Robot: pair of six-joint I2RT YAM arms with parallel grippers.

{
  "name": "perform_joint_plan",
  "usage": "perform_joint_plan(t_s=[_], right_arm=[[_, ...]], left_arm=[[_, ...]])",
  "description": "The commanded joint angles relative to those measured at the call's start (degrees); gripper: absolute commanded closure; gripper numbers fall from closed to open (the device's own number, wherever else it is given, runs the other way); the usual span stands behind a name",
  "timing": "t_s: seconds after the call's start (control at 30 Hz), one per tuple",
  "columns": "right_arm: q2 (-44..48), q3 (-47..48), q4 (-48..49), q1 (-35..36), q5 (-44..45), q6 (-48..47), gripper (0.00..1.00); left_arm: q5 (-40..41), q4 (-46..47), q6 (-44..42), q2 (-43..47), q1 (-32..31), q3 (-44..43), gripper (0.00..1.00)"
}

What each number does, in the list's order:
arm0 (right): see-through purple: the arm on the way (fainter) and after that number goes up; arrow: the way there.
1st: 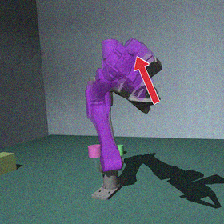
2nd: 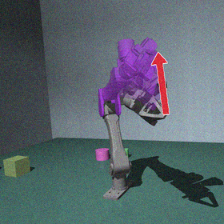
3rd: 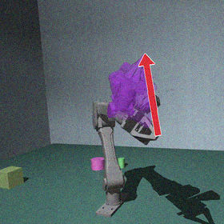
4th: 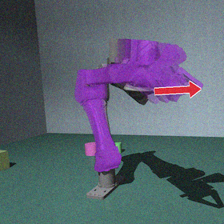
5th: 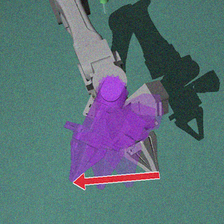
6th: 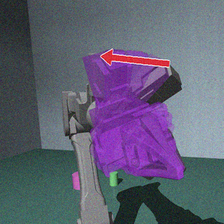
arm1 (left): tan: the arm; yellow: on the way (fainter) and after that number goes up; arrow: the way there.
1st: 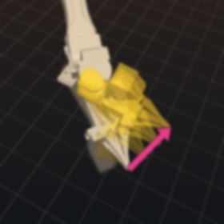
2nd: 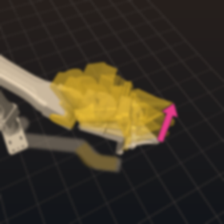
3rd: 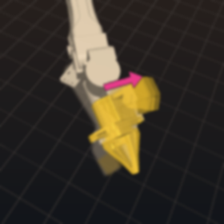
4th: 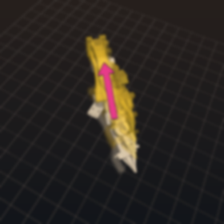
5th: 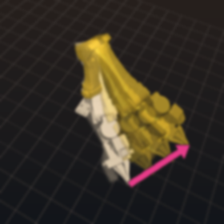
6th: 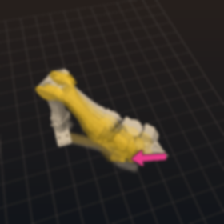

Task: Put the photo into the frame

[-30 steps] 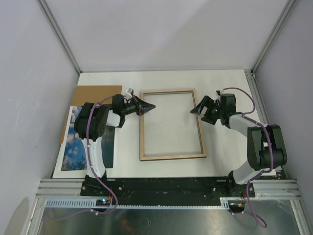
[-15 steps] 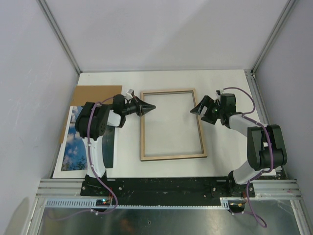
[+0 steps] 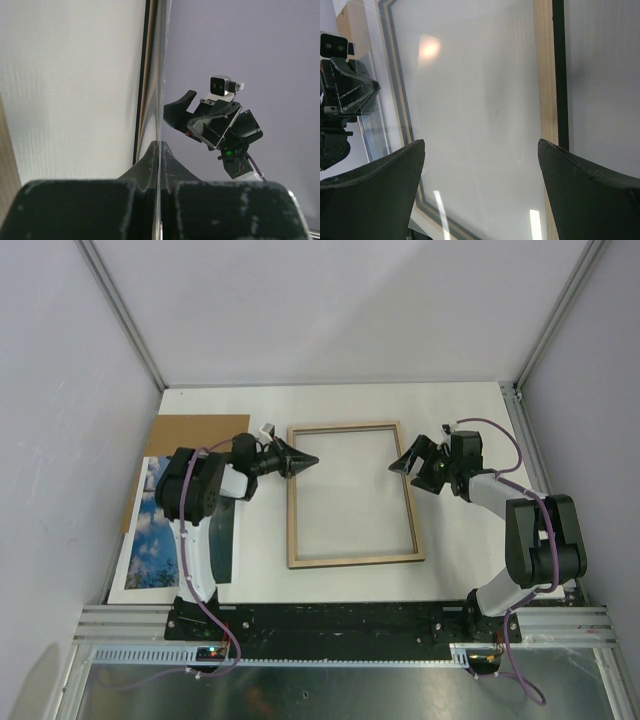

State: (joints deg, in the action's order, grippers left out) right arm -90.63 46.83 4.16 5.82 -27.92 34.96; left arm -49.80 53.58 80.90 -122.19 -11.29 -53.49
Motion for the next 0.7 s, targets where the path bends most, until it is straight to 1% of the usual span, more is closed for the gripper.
perform_joint_plan(t_s=[0.0, 0.67], right_arm=[[0.8, -0.07, 1.46, 0.03, -0.48, -0.03, 0.01], [0.82, -0.11, 1.29, -0.1, -0.35, -0.15, 0.01]], left_arm=[[-0.74, 0.47, -1.62, -0.82, -0.67, -2.04, 1.0], [-1.58, -2.9, -3.77, -1.49, -0.71, -1.83, 1.0]])
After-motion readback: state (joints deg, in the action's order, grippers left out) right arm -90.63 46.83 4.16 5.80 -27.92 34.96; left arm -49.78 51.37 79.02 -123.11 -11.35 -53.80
